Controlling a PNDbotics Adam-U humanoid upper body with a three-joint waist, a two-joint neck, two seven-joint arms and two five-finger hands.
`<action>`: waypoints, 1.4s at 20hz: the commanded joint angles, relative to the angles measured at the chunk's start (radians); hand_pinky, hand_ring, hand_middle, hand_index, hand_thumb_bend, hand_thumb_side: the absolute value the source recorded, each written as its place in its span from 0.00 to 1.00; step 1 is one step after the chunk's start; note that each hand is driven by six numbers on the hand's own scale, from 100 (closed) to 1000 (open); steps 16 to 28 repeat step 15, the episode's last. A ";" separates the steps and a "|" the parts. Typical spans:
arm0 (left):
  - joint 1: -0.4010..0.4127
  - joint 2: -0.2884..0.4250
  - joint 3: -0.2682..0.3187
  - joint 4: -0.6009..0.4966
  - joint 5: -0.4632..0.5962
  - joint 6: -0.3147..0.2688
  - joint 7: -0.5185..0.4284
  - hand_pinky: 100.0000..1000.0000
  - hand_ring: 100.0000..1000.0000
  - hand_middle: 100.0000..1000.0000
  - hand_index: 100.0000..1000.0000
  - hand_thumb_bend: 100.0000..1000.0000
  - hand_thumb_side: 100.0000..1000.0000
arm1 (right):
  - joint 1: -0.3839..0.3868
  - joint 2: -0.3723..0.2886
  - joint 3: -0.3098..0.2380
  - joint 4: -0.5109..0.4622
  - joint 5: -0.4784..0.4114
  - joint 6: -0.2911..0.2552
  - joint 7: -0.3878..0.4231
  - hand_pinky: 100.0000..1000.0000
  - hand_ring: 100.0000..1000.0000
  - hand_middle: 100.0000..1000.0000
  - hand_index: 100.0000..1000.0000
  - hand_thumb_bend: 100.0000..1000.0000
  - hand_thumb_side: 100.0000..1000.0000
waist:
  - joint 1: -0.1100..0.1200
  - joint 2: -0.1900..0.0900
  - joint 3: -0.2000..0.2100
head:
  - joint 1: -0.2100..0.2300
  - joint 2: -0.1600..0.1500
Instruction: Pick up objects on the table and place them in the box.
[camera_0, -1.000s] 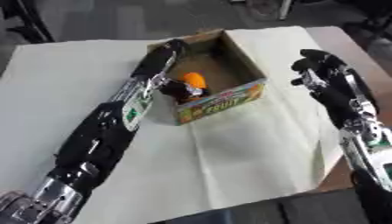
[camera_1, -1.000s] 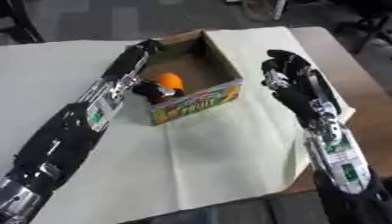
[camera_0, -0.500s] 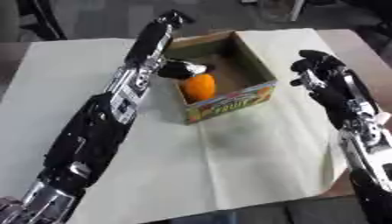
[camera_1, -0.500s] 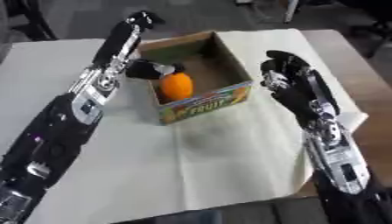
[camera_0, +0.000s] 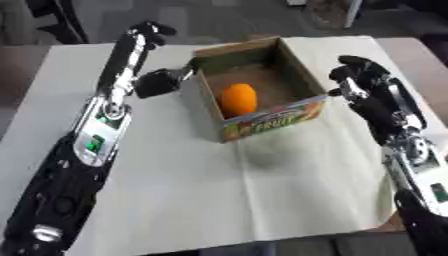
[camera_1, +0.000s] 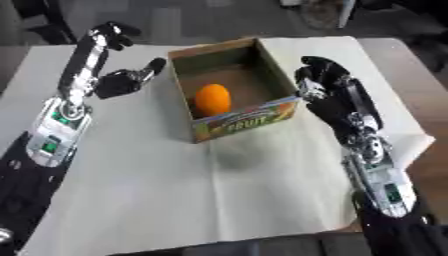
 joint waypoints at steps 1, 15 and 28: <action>0.011 0.037 0.014 -0.079 0.056 0.027 0.004 0.72 0.69 0.69 0.74 0.41 0.46 | -0.006 -0.022 -0.012 -0.012 0.000 0.000 -0.006 0.58 0.74 0.60 0.78 0.00 0.28 | 0.001 -0.015 0.001 | -0.007 0.006; 0.112 0.103 0.034 -0.163 0.335 0.051 0.056 0.72 0.67 0.67 0.74 0.37 0.47 | -0.001 -0.027 -0.015 -0.011 -0.001 -0.002 -0.010 0.58 0.74 0.59 0.78 0.00 0.28 | 0.002 -0.017 0.019 | -0.016 0.006; 0.112 0.103 0.034 -0.163 0.335 0.051 0.056 0.72 0.67 0.67 0.74 0.37 0.47 | -0.001 -0.027 -0.015 -0.011 -0.001 -0.002 -0.010 0.58 0.74 0.59 0.78 0.00 0.28 | 0.002 -0.017 0.019 | -0.016 0.006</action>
